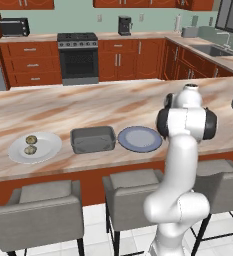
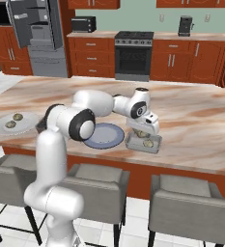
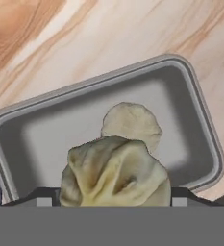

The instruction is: Place two dumplings into each of the tupperware containers and then place the containers in the fridge.

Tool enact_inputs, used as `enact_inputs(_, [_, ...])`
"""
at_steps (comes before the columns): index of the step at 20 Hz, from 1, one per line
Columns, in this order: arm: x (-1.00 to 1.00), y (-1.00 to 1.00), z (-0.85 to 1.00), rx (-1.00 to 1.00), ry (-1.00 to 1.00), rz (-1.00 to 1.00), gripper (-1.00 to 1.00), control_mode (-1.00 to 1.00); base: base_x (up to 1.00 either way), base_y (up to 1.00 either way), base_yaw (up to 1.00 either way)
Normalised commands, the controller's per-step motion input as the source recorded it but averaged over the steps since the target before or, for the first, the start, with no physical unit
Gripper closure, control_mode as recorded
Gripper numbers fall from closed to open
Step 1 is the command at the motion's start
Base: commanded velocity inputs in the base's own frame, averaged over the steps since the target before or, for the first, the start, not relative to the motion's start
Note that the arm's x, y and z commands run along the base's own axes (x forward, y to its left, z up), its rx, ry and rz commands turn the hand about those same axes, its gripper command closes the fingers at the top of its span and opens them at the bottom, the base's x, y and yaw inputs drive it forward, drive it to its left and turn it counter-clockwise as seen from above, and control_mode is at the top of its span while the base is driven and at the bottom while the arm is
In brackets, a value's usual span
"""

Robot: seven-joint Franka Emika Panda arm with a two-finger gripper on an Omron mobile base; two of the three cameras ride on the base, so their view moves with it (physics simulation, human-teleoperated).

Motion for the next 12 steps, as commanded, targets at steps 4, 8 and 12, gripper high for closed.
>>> enact_inputs(4, [0.49, -0.03, -0.43, 0.00, 0.05, 0.10, 1.00, -1.00, 0.00, 0.00, 0.00])
enact_inputs(8, [0.35, -0.11, -0.51, 0.00, 0.06, 0.07, 1.00, -1.00, 0.00, 0.00, 0.00])
enact_inputs(12, [0.19, -0.06, -0.38, 0.00, 0.02, 0.03, 1.00, -1.00, 0.00, 0.00, 0.00])
